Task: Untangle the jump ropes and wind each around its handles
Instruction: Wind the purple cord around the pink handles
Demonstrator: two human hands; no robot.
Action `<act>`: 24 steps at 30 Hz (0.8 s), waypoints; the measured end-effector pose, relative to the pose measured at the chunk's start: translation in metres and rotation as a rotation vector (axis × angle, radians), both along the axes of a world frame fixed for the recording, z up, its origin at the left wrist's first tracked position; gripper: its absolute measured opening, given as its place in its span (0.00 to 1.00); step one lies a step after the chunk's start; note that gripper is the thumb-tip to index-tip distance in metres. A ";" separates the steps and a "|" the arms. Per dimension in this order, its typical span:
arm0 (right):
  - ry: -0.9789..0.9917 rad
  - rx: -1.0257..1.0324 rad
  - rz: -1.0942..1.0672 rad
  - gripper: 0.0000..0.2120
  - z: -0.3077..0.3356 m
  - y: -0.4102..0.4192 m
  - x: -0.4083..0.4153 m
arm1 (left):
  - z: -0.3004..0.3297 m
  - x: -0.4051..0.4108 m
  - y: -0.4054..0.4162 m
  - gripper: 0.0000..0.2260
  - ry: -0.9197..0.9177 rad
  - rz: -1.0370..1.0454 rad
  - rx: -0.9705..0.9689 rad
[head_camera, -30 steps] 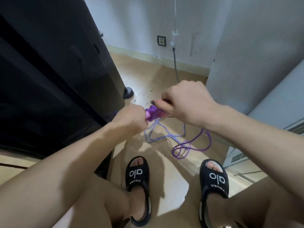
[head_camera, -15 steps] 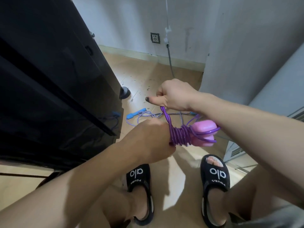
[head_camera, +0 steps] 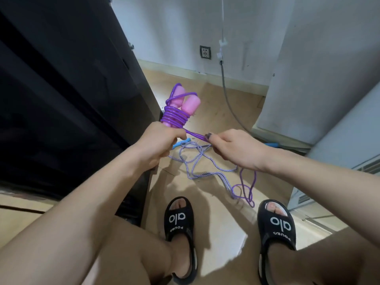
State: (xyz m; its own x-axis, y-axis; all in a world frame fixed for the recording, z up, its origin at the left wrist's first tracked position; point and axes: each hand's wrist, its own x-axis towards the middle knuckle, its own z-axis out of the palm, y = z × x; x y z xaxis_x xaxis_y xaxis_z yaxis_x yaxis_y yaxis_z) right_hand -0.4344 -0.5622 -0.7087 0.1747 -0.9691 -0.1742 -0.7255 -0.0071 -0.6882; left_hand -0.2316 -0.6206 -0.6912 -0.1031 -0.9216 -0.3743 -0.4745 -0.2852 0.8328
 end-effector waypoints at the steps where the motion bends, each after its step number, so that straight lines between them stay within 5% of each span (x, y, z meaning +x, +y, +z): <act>1: 0.049 -0.026 0.036 0.27 0.003 0.003 0.001 | -0.005 0.003 -0.004 0.09 -0.047 0.012 -0.010; 9: 0.410 -0.252 0.145 0.25 0.024 0.006 0.009 | -0.029 0.003 -0.021 0.12 -0.594 -0.213 -0.273; 17: 0.481 -0.306 0.176 0.25 0.032 0.001 0.010 | -0.029 0.004 -0.027 0.11 -0.699 -0.210 -0.303; 24: 0.525 -0.443 0.171 0.21 0.045 0.001 0.005 | -0.025 -0.011 -0.003 0.06 -0.913 -0.416 -0.332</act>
State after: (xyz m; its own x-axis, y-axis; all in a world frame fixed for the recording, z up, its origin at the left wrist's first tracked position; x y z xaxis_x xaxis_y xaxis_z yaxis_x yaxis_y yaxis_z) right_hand -0.4291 -0.5611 -0.6635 0.3315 -0.9348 0.1275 -0.9246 -0.3488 -0.1535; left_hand -0.2430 -0.6236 -0.7166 -0.2410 -0.9487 -0.2046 -0.9683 0.2208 0.1165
